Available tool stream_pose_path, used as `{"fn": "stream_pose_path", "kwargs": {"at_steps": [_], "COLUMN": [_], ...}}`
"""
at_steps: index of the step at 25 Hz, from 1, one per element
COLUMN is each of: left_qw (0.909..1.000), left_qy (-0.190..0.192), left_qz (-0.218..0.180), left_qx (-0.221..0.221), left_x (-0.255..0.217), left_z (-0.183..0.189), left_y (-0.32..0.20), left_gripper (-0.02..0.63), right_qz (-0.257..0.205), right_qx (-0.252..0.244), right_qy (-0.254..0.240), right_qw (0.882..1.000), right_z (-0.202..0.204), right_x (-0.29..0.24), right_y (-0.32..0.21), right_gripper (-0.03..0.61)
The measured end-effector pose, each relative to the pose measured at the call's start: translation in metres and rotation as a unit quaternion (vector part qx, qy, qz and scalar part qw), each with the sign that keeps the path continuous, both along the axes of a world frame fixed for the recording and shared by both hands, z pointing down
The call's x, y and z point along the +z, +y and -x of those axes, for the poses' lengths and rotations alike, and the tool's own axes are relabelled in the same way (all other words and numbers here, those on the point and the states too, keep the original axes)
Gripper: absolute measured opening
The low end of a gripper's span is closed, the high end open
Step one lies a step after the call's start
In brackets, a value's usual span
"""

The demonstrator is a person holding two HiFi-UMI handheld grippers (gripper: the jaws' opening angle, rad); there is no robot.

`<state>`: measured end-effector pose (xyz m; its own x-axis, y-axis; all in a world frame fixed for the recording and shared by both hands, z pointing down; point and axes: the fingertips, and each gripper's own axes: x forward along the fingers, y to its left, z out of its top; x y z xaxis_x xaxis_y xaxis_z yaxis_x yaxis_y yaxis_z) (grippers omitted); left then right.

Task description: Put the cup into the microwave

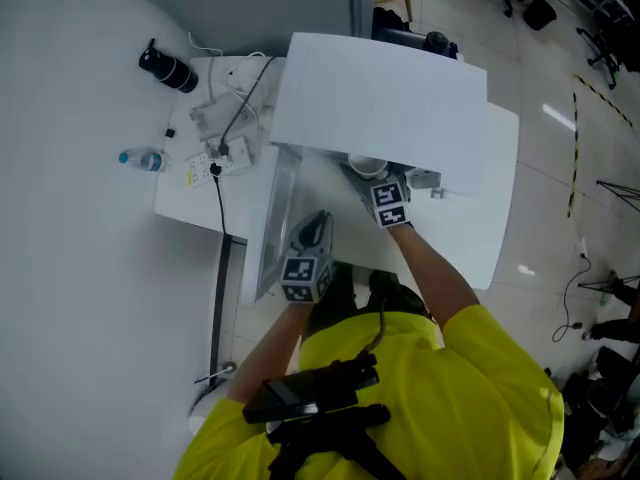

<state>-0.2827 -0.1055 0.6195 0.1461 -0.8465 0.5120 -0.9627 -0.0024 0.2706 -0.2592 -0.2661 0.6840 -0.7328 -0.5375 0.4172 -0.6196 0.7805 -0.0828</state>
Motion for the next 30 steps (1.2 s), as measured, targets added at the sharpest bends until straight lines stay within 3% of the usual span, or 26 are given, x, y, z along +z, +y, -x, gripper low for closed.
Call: {"fn": "stream_pose_path", "kwargs": {"at_steps": [11,18,20,23,26,28,30], "left_qw": [0.9997,0.9991,0.9991,0.9988,0.9981,0.9978,0.9972], "left_qy": [0.008,0.021,0.021,0.022,0.035,0.047,0.06], "left_qz": [0.016,0.027,0.026,0.026,0.029,0.023,0.012], "left_qx": [0.015,0.024,0.028,0.034,0.04,0.041,0.043], "left_x": [0.024,0.03,0.029,0.029,0.026,0.015,0.0], "left_z": [0.027,0.028,0.028,0.027,0.025,0.024,0.021], "left_y": [-0.022,-0.027,-0.029,-0.03,-0.026,-0.024,-0.02], "left_gripper": [0.029,0.029,0.029,0.029,0.029,0.029,0.029], "right_qz": [-0.011,-0.025,-0.018,0.006,0.034,0.035,0.033], "right_qx": [0.04,0.016,0.014,0.028,-0.009,-0.033,-0.024], "right_qy": [0.017,0.013,0.019,0.017,0.015,0.011,-0.013], "right_qw": [0.999,0.999,1.0,0.999,0.999,0.999,0.999], "right_z": [0.026,0.04,0.038,0.021,0.004,-0.014,-0.04], "right_x": [0.029,0.024,0.028,0.032,0.015,-0.012,-0.049], "right_y": [-0.04,-0.048,-0.047,-0.025,0.04,0.085,0.113], "right_gripper": [0.471,0.479,0.549,0.548,0.545,0.452,0.371]}}
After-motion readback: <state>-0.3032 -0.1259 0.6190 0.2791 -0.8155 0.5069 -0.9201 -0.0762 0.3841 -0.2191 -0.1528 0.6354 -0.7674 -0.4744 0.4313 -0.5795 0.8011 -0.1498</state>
